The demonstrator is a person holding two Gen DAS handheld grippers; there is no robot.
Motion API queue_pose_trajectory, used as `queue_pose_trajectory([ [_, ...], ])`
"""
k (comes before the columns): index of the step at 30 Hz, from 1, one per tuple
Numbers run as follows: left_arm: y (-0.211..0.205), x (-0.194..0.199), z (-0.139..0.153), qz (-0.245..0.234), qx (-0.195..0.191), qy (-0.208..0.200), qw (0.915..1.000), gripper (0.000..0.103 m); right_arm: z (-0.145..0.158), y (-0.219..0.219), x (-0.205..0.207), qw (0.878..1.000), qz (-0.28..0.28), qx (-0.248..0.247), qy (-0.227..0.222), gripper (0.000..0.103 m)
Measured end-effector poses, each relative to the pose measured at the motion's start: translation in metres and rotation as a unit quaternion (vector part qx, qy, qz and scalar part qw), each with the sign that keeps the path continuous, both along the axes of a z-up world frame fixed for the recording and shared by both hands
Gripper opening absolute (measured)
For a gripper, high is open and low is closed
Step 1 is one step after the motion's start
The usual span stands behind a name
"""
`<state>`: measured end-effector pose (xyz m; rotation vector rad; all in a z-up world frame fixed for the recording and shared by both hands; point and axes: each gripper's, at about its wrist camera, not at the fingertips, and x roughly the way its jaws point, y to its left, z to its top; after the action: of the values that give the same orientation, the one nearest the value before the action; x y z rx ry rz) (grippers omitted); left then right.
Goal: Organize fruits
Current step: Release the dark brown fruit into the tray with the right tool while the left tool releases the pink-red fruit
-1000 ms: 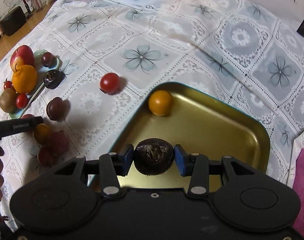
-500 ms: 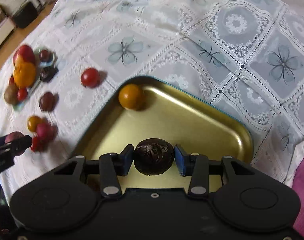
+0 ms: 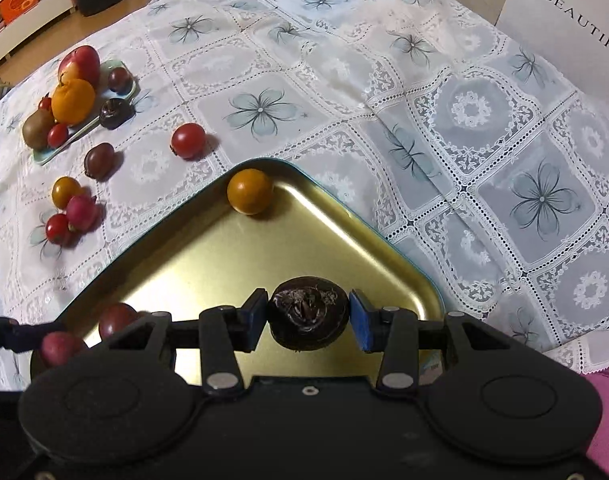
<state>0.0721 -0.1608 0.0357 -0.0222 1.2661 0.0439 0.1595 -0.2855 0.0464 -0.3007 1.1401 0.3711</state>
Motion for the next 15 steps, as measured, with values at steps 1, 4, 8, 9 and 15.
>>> queue_pose_trajectory([
  [1,-0.0012,-0.0008,-0.0015,0.0,0.001,0.003,1.0,0.049,-0.0008,0.0003,0.0001,1.0,0.005,0.002,0.003,0.044],
  [4,-0.0038,-0.0031,-0.0062,-0.001,0.003,0.01,0.9999,0.05,-0.003,0.0017,0.0006,1.0,0.008,-0.002,0.006,0.044],
  [8,-0.0045,-0.0065,-0.0092,0.0,0.002,0.011,0.9999,0.05,-0.0064,0.002,0.0017,1.0,0.012,-0.009,0.018,0.045],
  [9,-0.0047,-0.0071,-0.0089,0.001,0.005,0.01,0.9999,0.05,-0.0066,0.0019,0.0023,1.0,0.011,-0.009,0.021,0.045],
  [15,-0.0025,-0.0072,-0.006,0.005,0.003,0.008,0.9999,0.05,-0.0013,-0.0043,0.0033,1.0,0.0,0.002,0.019,0.046],
])
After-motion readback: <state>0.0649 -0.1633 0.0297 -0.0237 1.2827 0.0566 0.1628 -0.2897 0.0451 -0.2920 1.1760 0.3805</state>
